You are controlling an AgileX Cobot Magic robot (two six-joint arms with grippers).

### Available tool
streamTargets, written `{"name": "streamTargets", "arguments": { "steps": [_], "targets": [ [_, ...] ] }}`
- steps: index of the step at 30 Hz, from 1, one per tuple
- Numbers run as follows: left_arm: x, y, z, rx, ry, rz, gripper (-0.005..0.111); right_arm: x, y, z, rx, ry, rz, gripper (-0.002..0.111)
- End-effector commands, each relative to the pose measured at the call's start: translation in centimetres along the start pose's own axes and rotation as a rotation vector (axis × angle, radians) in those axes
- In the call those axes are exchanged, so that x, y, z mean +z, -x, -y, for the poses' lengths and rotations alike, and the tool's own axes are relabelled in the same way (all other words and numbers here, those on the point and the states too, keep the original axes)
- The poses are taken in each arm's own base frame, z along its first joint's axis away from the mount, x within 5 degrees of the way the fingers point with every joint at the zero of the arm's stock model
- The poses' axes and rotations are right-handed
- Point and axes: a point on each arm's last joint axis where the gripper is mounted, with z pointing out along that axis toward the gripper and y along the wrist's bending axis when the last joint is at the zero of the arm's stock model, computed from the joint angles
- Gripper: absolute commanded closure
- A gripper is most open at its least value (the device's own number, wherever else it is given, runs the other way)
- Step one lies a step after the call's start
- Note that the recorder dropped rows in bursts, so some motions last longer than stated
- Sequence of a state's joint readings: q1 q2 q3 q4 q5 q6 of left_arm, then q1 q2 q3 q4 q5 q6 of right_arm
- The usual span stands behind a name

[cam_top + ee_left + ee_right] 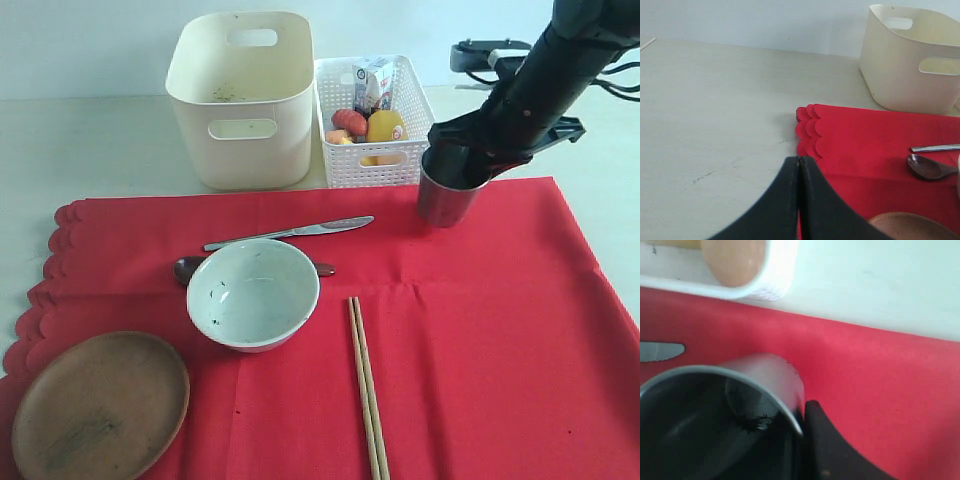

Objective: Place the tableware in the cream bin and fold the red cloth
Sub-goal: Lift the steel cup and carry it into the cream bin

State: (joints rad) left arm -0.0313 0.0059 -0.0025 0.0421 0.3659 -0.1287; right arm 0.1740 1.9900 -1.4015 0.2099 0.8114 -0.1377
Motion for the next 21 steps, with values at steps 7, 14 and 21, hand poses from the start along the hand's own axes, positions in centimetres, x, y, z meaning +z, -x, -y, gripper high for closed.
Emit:
{"name": "streamTargets", "arguments": {
  "steps": [7, 14, 21],
  "targets": [
    [0.0, 0.0, 0.0, -0.002, 0.0, 0.015, 0.107, -8.1, 0.0, -1.6, 0.028, 0.04, 0.175, 0.108],
    [0.0, 0.0, 0.0, -0.002, 0.0, 0.015, 0.107, -12.0, -0.4, -2.7, 0.055, 0.115, 0.275, 0.108],
    [0.0, 0.0, 0.0, -0.002, 0.0, 0.015, 0.107, -14.2, -0.2, -4.3, 0.016, 0.218, 0.344, 0.108]
  ]
}}
